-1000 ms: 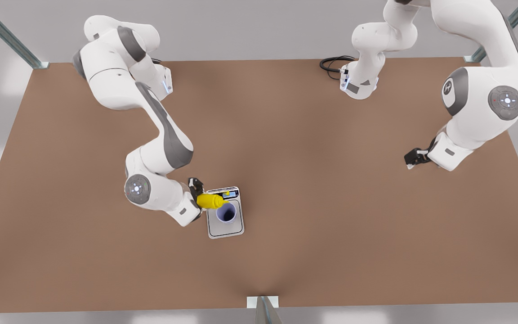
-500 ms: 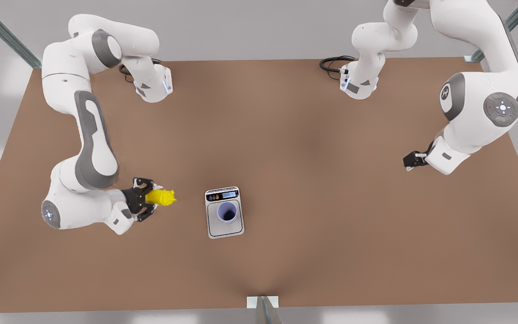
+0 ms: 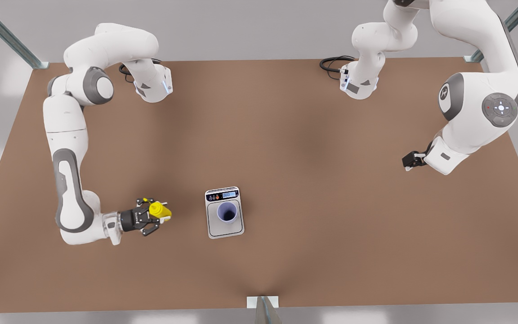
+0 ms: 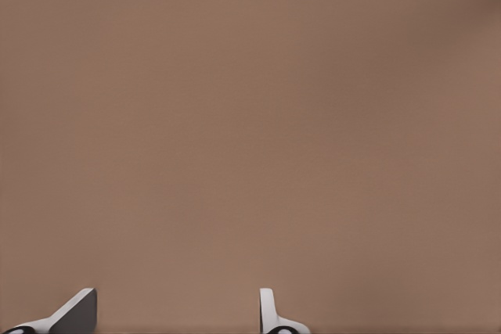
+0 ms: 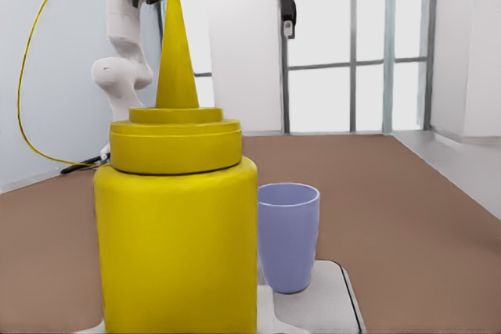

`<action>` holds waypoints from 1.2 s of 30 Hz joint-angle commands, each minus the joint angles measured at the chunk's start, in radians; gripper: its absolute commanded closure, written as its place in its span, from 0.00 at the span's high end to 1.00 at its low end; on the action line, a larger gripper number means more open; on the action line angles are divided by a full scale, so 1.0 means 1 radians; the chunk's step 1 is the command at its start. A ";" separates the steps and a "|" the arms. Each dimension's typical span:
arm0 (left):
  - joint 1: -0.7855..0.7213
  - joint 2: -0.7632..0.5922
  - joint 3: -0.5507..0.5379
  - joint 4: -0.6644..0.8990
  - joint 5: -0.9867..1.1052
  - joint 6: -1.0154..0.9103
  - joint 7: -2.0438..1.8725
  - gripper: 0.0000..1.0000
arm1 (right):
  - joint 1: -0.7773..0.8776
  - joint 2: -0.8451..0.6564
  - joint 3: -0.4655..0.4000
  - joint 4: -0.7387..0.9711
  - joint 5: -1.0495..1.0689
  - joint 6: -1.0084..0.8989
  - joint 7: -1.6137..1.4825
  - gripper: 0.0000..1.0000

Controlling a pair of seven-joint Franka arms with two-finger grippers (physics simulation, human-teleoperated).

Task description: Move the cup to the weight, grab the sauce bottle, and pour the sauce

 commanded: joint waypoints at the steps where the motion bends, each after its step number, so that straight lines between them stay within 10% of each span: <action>1: 0.000 0.000 0.000 -0.001 0.000 0.000 0.000 1.00 | -0.001 0.001 0.000 0.002 -0.011 -0.012 -0.001 0.48; 23: -0.001 0.006 0.000 -0.001 0.000 0.000 -0.002 1.00 | -0.019 0.108 -0.020 0.000 -0.014 0.043 -0.069 0.56; 29: -0.001 0.006 0.000 -0.001 0.000 0.000 -0.002 1.00 | -0.020 0.110 -0.020 0.000 -0.014 0.043 -0.067 1.00; 36: -0.001 0.006 0.000 -0.001 0.000 0.000 -0.002 1.00 | -0.059 0.108 -0.028 0.000 -0.047 0.035 -0.053 1.00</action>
